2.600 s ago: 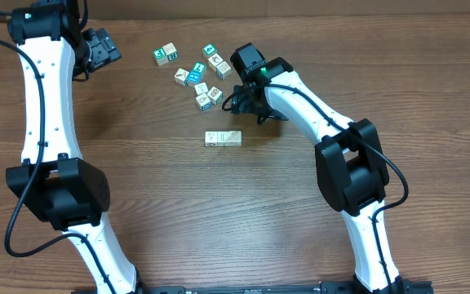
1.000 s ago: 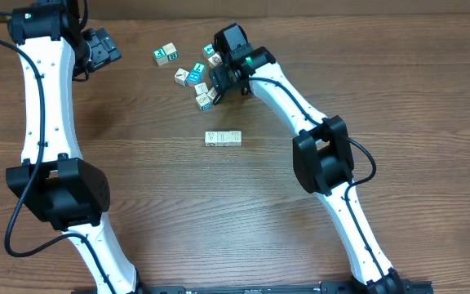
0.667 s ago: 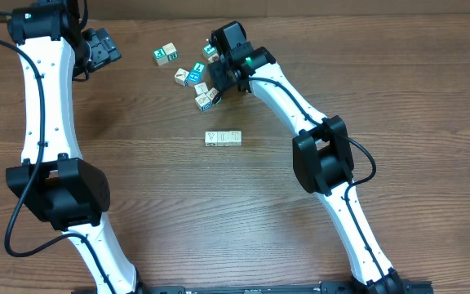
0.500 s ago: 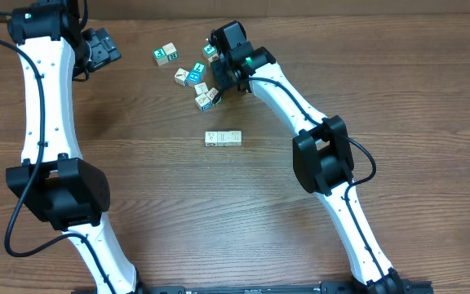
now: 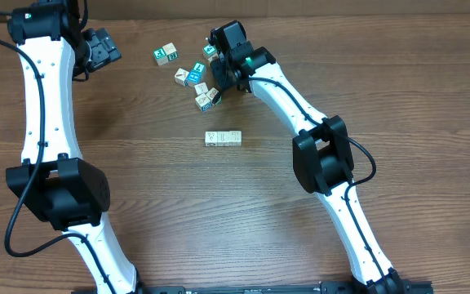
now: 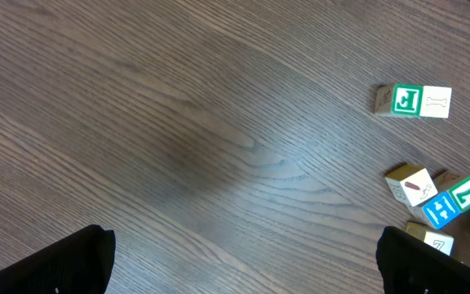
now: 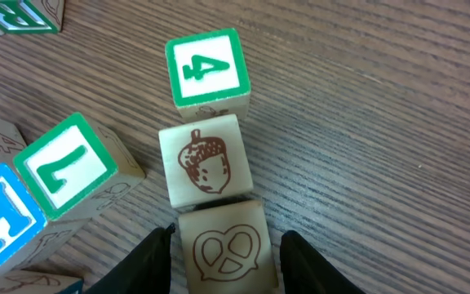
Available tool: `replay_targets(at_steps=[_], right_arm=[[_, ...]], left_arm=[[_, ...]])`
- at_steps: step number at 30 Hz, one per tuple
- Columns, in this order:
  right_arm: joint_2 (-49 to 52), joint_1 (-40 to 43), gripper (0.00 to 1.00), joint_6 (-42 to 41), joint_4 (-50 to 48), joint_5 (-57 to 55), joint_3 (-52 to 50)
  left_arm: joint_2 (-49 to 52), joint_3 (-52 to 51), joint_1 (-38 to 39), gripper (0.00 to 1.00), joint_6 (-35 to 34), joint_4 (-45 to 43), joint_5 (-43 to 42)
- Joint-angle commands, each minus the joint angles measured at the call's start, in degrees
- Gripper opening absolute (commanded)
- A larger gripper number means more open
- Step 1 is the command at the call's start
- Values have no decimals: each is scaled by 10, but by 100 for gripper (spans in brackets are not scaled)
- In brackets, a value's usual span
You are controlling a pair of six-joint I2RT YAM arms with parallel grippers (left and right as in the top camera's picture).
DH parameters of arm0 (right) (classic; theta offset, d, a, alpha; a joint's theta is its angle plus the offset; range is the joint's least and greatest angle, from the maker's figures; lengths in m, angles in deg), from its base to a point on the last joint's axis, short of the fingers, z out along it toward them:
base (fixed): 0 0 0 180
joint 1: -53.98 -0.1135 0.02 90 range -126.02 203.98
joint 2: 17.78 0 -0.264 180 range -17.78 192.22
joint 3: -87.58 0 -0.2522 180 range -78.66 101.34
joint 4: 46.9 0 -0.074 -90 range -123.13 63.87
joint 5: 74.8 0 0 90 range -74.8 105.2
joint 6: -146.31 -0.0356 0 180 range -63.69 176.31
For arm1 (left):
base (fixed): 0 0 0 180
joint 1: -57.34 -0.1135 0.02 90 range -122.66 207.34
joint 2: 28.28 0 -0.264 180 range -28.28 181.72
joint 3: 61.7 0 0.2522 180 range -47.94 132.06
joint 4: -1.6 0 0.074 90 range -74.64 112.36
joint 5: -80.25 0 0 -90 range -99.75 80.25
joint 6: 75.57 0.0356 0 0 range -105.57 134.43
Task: Form a horizontal line
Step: 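Reach the right gripper into the cluster and grasp the pretzel block, then lift the pretzel block and carry it down toward the row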
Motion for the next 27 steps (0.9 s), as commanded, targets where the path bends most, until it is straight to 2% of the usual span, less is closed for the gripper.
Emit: replay_targets(at_steps=[1,13,18,27], right_arm=[[0,1,40,1,-6,1,2],[22,1,41,1,-11,1,2],[20,1,34,-2,-14,0,5],[-64,3,32,-2,3,-4,7]], left_arm=[[-5,8,-1,100,11,2,5],[-5,8,-1,100,11,2,5],[-5,8,-1,100,11,2,5],[-5,8,-1,100,11,2,5]])
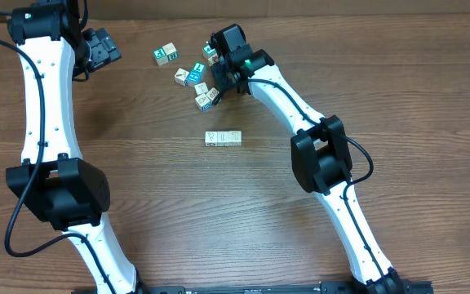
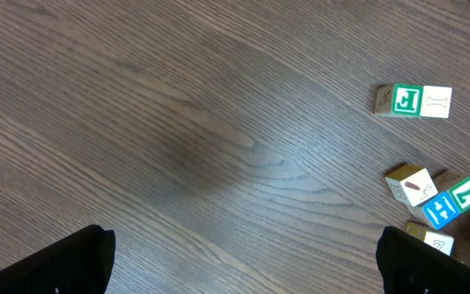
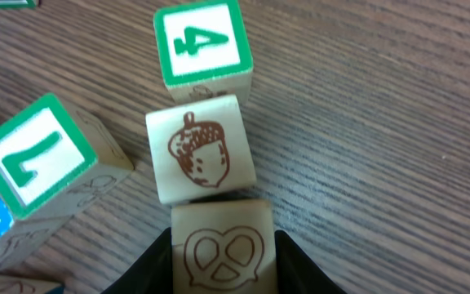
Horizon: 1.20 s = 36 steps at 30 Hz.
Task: Form a horizontal line
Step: 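Lift the pretzel block and carry it down toward the row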
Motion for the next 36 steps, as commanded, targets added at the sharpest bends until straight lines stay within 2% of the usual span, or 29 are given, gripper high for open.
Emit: replay_targets(at_steps=[1,8,14,26,36], right_arm=[[-87,3,31,-1,3,-4,7],[-188,4,29,-34,57,-5,7],[-222,4,27,-44,126,-5,7],[-219,9,28,-268,392,-5,0],[-219,7,28,-304,407,-5,-109]], left_arm=[[-5,8,-1,100,11,2,5],[-5,8,-1,99,11,2,5],[-5,8,-1,100,11,2,5],[-5,8,-1,100,11,2,5],[-5,8,-1,100,11,2,5]])
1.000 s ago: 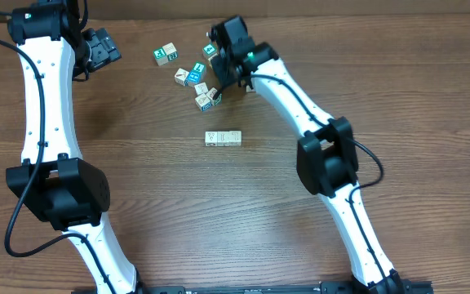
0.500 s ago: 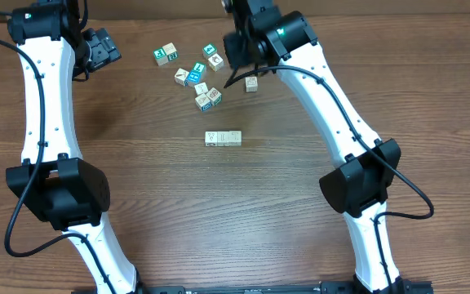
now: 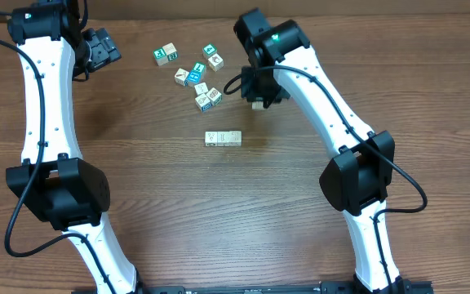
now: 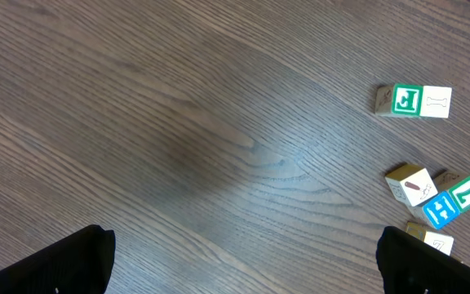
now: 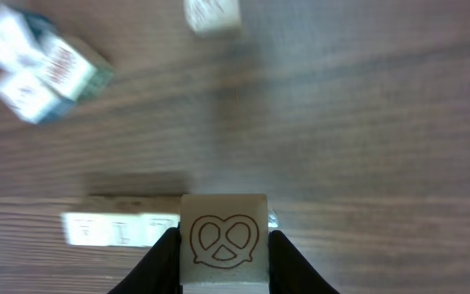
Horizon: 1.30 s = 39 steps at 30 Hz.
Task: Form a horizontal line
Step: 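Lift the pretzel block and carry it down toward the row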
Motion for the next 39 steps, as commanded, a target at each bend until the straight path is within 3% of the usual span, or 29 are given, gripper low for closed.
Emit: replay_targets(at_steps=[1,14,18,39], right_arm=[[1,1,28,-28,-5,-5,-41],[1,1,28,-45,-74,-5,-127],[1,1,28,-88,-85,-35,-134],[1,3,29,-89,-196,-75,-239]], left_arm=[[-5,8,-1,100,11,2,5],[-5,8,-1,99,11,2,5],[-5,8,-1,99,11,2,5],[-5,8,0,99,11,2,5]])
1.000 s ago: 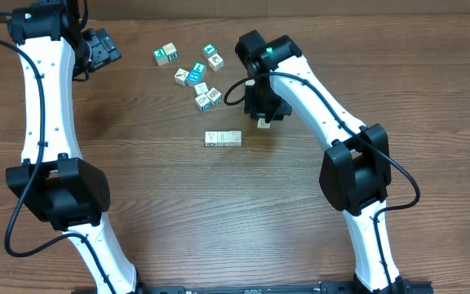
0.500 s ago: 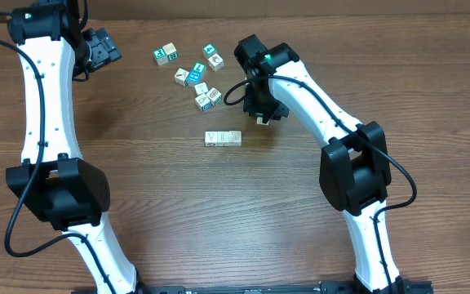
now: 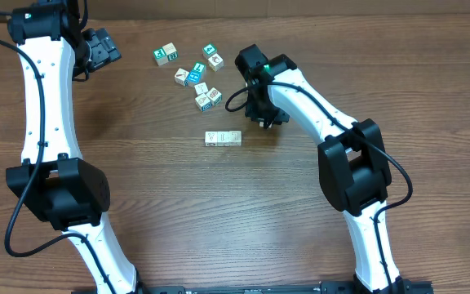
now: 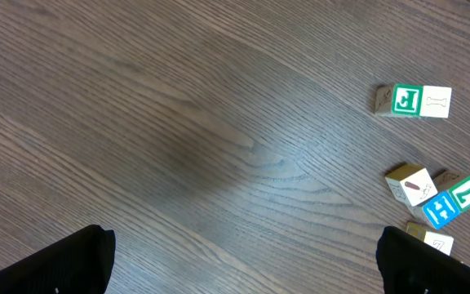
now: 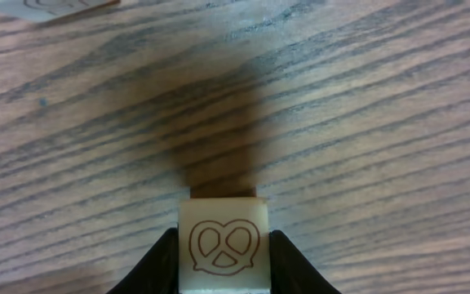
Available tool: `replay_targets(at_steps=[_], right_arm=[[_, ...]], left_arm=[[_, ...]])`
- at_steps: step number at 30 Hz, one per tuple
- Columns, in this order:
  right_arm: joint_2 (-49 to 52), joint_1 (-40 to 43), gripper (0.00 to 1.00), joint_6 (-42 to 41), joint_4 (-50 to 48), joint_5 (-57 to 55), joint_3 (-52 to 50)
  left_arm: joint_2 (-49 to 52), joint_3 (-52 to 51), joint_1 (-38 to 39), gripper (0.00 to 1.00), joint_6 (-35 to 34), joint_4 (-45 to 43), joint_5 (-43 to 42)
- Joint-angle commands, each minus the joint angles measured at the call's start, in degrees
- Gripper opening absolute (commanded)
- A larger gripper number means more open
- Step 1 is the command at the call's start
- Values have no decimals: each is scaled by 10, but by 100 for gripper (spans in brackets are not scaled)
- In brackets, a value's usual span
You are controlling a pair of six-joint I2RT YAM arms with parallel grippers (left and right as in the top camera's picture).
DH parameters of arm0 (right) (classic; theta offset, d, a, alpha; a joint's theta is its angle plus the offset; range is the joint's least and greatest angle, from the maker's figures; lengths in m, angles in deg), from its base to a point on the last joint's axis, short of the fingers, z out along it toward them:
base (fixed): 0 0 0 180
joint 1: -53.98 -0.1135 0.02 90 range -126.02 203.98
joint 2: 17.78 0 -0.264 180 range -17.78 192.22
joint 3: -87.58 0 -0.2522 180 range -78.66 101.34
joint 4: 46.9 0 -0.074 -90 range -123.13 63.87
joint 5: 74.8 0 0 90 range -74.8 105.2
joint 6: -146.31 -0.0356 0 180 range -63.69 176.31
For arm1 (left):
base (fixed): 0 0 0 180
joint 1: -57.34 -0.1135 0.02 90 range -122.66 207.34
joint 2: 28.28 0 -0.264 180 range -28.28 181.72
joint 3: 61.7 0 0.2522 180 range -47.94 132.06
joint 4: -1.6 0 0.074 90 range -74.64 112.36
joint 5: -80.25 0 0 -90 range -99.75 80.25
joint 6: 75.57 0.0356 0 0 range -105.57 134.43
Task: Form a horizontal line
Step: 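Lift the pretzel block and carry it down toward the row, then move the held pretzel block to the right end of the row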
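My right gripper [image 3: 263,119] is shut on a pale wooden block with a pretzel drawing [image 5: 223,247]. It holds the block low over the table, above a dark shadow. A short row of two pale blocks [image 3: 223,138] lies just to its lower left in the overhead view. Only the corner of one block [image 5: 47,5] shows at the top edge of the right wrist view. My left gripper [image 3: 98,47] hangs open at the far left, its dark fingertips [image 4: 59,260] wide apart over bare wood.
Several loose letter and picture blocks [image 3: 194,75] lie scattered at the back, left of my right gripper. The left wrist view shows a green J block [image 4: 406,100] and a blue block [image 4: 441,210] at its right edge. The table [image 3: 153,196] is brown wood.
My right gripper has come down and slightly right with the pretzel block. It was high, level with the scattered blocks. Now it is close to the table, right of the two-block row. The left arm is unchanged.
My right gripper stood open around the pretzel block, below the acorn and 4 blocks in the cluster. Then it was shut on that block. Later it held the block high, clear of the cluster. Now the block is low beside the row's right end.
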Motion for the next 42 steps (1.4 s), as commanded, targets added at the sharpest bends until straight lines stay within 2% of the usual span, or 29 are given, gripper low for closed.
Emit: replay_targets(at_steps=[1,2,5,9,12,20,26,28,32,42], right_arm=[[2,3,29,-4,-12,-10,-31],[2,3,29,-4,-13,-10,-35],[2,3,44,-4,-13,-10,-39],[2,3,68,-4,-14,-10,-39],[2,5,76,-2,-9,-8,-36],[1,32,84,-2,61,12,38],[1,45,90,50,137,69,157],[1,46,100,51,156,70,190],[1,46,100,65,162,70,203],[2,47,98,78,155,70,164]], left_arm=[[-5,8,0,100,11,2,5],[-5,8,0,99,11,2,5],[-5,8,0,99,11,2,5],[-5,8,0,100,11,2,5],[-5,8,0,99,11,2,5],[-5,8,0,100,11,2,5],[-5,8,0,100,11,2,5],[-5,8,0,100,11,2,5],[-5,8,0,100,11,2,5],[-5,8,0,99,11,2,5]])
